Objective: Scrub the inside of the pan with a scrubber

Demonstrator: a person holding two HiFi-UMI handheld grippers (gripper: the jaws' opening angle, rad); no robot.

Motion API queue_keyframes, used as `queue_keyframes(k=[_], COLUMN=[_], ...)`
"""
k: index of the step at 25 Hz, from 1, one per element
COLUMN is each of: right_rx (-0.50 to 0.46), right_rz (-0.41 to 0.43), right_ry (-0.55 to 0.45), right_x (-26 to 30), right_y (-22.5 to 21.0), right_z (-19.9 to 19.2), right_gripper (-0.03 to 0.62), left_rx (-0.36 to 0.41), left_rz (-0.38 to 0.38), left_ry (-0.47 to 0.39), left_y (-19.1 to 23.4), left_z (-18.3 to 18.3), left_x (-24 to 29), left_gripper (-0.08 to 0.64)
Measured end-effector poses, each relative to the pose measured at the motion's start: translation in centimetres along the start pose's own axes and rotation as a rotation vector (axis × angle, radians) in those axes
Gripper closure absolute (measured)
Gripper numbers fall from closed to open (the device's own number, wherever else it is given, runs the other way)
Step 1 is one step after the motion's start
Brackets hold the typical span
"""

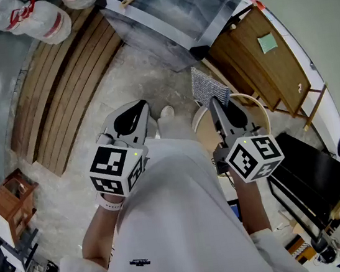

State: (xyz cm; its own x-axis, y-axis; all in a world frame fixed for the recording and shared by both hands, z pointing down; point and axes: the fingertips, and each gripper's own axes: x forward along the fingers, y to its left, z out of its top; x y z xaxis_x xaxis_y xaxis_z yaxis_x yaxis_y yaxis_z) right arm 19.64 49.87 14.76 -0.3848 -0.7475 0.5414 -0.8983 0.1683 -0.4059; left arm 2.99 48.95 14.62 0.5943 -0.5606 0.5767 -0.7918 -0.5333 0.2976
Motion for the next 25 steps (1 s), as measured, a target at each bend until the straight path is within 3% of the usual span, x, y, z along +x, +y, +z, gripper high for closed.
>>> queue_keyframes(k=[13,21,25], right_rx=[-0.038,-0.070,-0.071], right_rz=[-0.011,-0.006,-0.002], right_ry=[-0.016,0.007,0.012], right_x=[0.3,4.8,7.1], right_y=[3.4,6.2,7.5], right_z=[0.7,2.0,2.6], right_gripper=[0.531,0.531,0.531], left_rx=[-0.019,-0.085,-0.080], left_rz=[-0.011,0.028,0.053], left_ry=[-0.033,-0.045,-0.042], left_y=[3.6,9.3,12.2], left_z=[0.3,-0.1,0.3], left_x=[-2.5,-5.1,-5.7], left_gripper=[0.555,0.555,0.555])
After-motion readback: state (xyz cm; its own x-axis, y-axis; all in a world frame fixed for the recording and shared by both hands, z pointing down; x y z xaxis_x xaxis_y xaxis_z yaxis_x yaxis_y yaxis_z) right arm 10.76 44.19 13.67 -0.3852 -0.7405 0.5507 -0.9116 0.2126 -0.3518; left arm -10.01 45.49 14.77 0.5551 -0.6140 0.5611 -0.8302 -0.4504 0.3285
